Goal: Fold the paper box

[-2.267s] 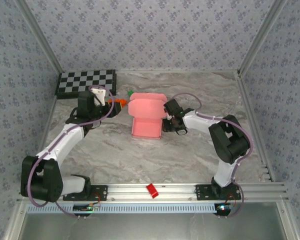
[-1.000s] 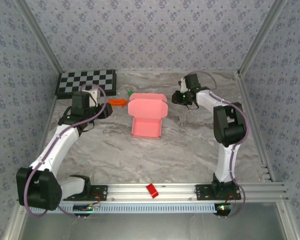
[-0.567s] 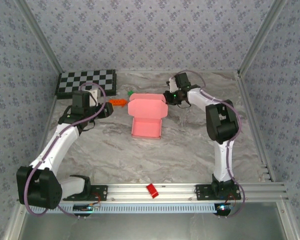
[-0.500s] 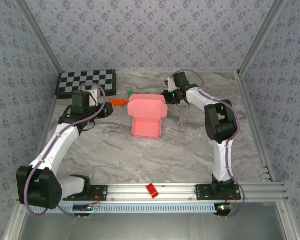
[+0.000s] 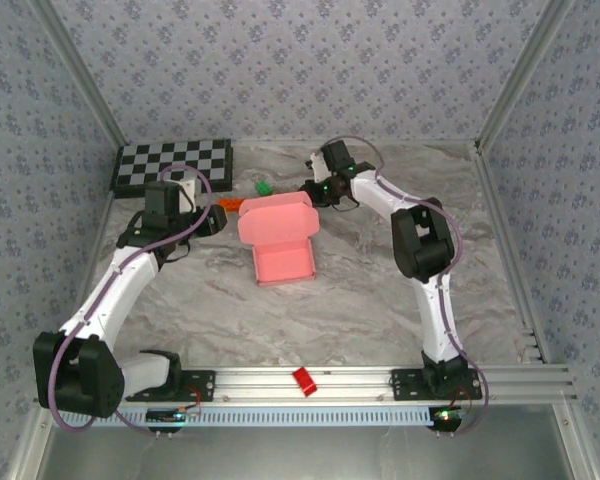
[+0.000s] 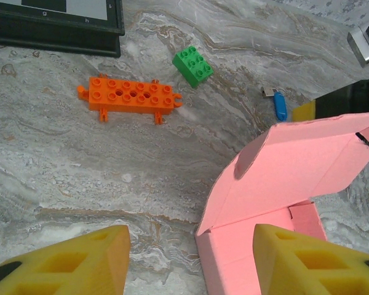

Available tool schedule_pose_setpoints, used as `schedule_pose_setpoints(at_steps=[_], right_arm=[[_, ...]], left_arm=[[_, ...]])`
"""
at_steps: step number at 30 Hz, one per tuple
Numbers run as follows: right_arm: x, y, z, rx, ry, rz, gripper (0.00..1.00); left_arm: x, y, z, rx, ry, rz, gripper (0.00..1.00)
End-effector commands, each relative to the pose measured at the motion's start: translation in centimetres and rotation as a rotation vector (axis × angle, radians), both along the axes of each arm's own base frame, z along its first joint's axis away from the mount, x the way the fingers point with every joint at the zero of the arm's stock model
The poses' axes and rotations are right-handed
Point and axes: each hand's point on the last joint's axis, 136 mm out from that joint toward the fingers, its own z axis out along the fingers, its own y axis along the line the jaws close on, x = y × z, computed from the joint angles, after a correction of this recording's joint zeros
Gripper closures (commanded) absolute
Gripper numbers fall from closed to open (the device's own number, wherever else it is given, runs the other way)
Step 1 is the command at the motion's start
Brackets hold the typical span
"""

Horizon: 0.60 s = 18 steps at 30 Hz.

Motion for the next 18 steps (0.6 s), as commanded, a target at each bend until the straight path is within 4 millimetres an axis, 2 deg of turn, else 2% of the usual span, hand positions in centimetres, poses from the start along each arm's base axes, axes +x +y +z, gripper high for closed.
schedule_pose_setpoints(at_steps=[1,4,12,18], right_arm=[[-0.3,1.3,0.2,-0.004,0.01,0.039,0.75],[0.0,1.2,-0.1,-0.023,0.01,0.027,0.75],[3.8,-4.2,-1.5,-0.145,-0.019,-0.22,0.75],[5.4,-6.5,-2.6,-0.175,-0.003,-0.308,0.75]], left_arm=[[-0.2,-0.1,0.2,-0.016,0.007,-0.005,0.45],[-0.2,-0.1,0.1,-0.016,0.008,-0.004,0.45],[-0.3,0.0,0.1,-0.012,0.009,-0.005,0.45],[-0.4,0.0,0.1,-0.007,0.007,-0.007,0.45]])
